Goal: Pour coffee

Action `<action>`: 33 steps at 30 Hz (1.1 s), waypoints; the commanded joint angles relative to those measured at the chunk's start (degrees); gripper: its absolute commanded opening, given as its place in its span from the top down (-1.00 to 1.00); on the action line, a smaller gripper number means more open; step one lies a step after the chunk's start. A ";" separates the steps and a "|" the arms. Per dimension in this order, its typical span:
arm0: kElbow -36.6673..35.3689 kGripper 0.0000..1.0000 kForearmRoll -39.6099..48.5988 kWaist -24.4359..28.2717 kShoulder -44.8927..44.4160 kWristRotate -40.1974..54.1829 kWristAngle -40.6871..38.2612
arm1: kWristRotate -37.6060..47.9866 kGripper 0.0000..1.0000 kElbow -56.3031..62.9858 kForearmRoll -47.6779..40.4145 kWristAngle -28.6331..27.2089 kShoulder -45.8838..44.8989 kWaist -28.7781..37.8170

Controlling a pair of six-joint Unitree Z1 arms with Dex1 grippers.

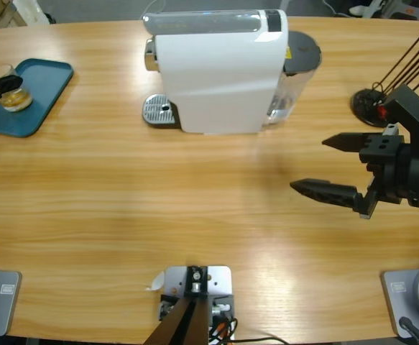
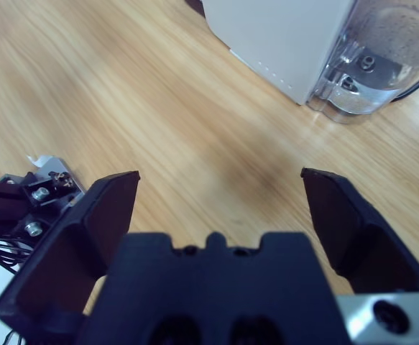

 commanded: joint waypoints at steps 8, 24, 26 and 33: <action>-0.06 -0.92 1.38 -2.69 5.21 -2.47 0.38 | 0.16 -1.00 0.15 0.78 1.07 1.57 -2.13; -19.91 -0.97 51.90 -23.41 -35.08 3.45 -3.30 | -0.54 -1.00 -0.03 0.96 1.16 2.01 -2.46; -18.87 -0.96 54.06 -29.95 -35.78 4.88 -5.91 | -0.86 -1.00 -0.24 0.92 1.11 2.91 -2.46; -11.02 -0.93 52.43 -40.82 -33.67 5.12 -12.28 | -1.77 -1.00 -0.59 1.13 1.13 3.73 -2.41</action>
